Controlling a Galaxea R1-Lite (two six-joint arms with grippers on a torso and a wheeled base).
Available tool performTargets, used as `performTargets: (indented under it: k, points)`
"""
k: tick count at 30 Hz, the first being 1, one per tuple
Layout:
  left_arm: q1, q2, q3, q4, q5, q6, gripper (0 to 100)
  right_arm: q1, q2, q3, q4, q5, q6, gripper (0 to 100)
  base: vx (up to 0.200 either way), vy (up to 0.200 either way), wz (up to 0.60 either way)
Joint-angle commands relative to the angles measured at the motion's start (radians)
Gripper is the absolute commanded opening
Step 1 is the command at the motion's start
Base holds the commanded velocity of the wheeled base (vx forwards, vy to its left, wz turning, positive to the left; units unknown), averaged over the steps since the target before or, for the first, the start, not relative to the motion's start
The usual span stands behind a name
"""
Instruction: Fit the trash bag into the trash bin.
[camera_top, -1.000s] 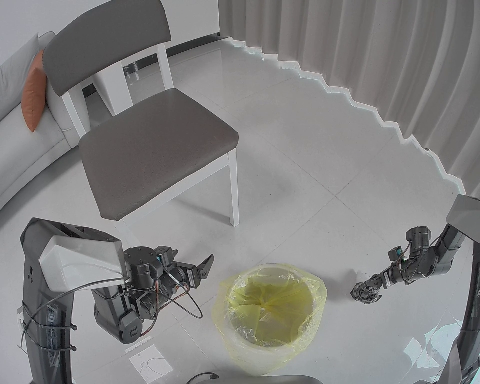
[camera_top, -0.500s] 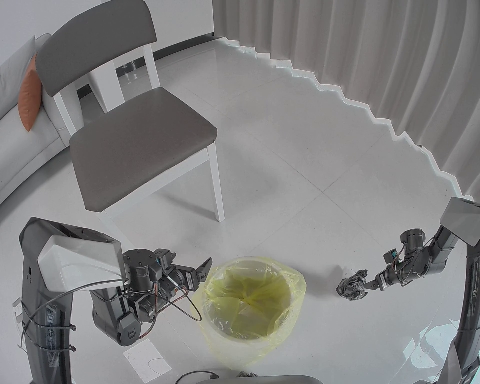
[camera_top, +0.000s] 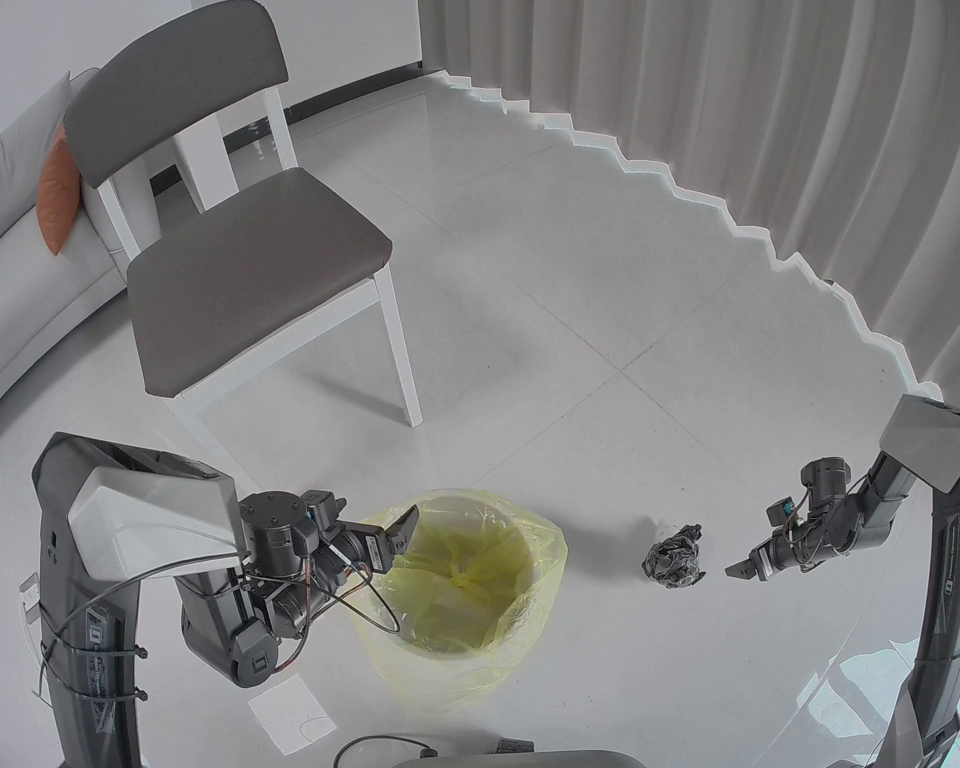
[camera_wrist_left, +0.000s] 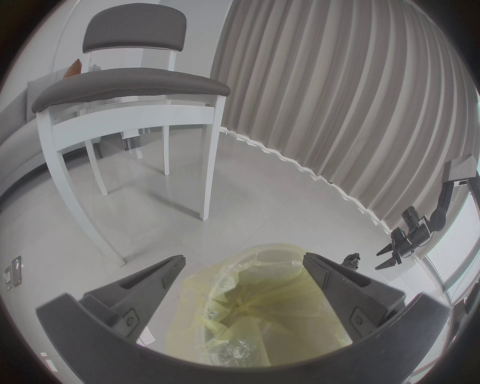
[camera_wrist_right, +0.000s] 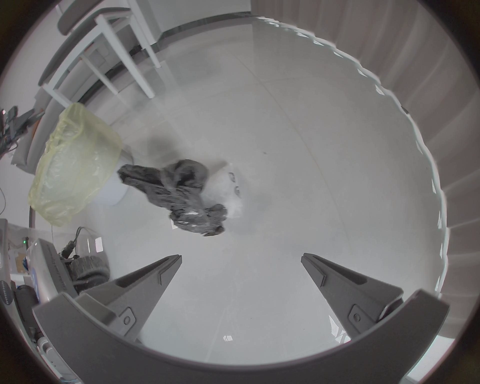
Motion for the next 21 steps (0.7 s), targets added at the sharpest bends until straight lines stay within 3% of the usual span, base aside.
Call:
performTargets:
  k: [1,21]
  points:
    - [-0.001,-0.008,-0.002,-0.019,0.003,-0.001,100,0.028,-0.004,-0.004,0.000,0.001,0.002,100,0.000,0.000,0.00]
    - [0.002,0.001,-0.012,-0.019,0.018,-0.001,100,0.195,0.077,-0.194,0.019,0.001,0.050,100,0.000,0.000,0.00]
